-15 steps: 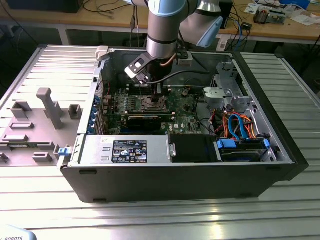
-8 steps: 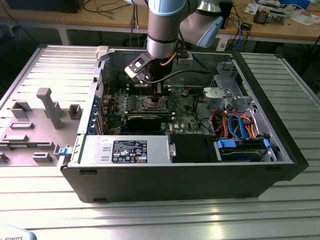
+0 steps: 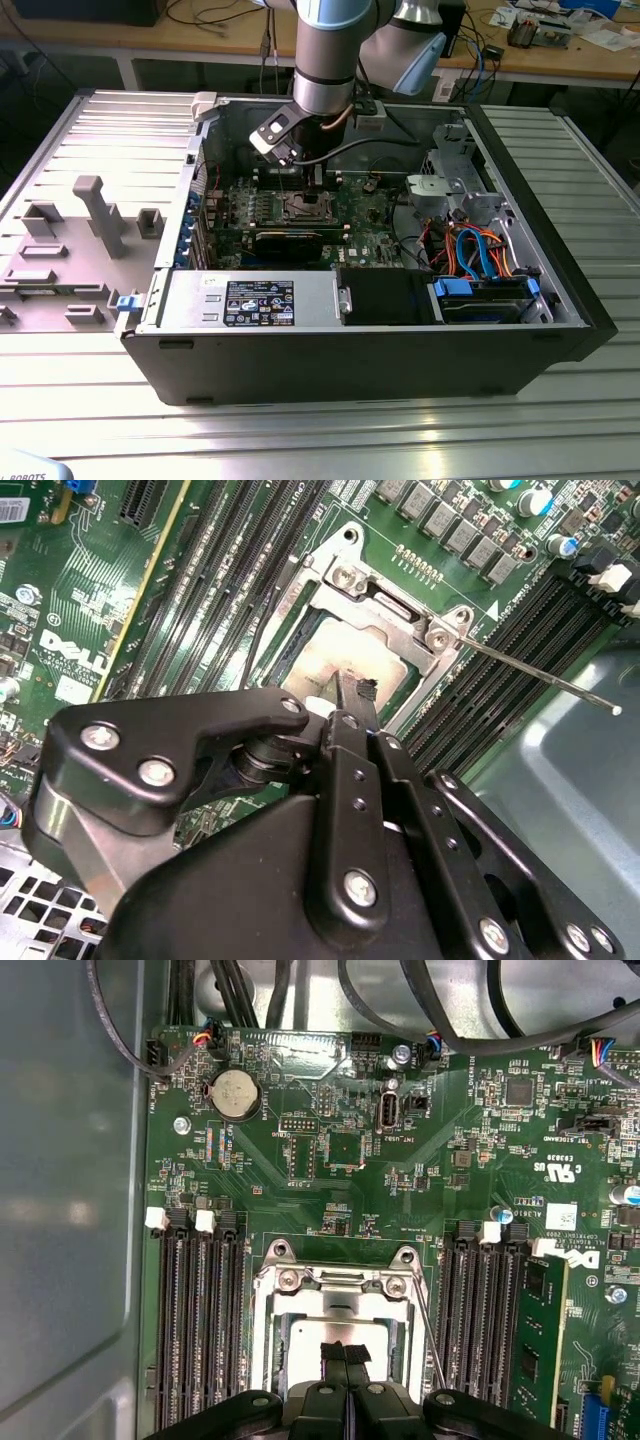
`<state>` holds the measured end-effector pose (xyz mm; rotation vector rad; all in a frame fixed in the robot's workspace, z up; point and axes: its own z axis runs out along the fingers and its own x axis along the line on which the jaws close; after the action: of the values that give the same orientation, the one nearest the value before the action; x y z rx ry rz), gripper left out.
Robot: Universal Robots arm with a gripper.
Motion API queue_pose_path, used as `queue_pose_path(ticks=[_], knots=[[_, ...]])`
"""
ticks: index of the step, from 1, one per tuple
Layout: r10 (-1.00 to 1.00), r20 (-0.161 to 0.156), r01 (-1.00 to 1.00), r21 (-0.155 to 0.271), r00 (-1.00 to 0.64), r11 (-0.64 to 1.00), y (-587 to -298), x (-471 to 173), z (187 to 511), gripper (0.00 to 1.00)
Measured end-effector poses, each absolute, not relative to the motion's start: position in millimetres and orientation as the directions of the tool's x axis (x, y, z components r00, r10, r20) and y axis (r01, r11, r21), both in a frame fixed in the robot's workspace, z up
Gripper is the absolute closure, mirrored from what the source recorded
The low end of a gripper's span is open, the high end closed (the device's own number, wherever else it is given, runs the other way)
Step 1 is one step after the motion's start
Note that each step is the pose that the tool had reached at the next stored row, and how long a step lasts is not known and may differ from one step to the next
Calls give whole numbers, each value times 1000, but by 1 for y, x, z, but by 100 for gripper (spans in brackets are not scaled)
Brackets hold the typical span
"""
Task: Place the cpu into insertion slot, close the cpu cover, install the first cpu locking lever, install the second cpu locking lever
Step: 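Install the first cpu locking lever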
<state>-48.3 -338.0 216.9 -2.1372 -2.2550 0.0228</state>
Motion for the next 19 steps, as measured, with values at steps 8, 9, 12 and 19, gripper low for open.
queue_pose_path(ticks=[8, 9, 12, 19], knots=[[998, 15, 998, -35, -53, 54, -338, -48, 217, 89], [998, 15, 998, -35, -53, 54, -338, -48, 217, 89], [998, 15, 998, -35, -53, 54, -338, -48, 217, 89], [998, 15, 998, -35, -53, 54, -338, -48, 221, 89]])
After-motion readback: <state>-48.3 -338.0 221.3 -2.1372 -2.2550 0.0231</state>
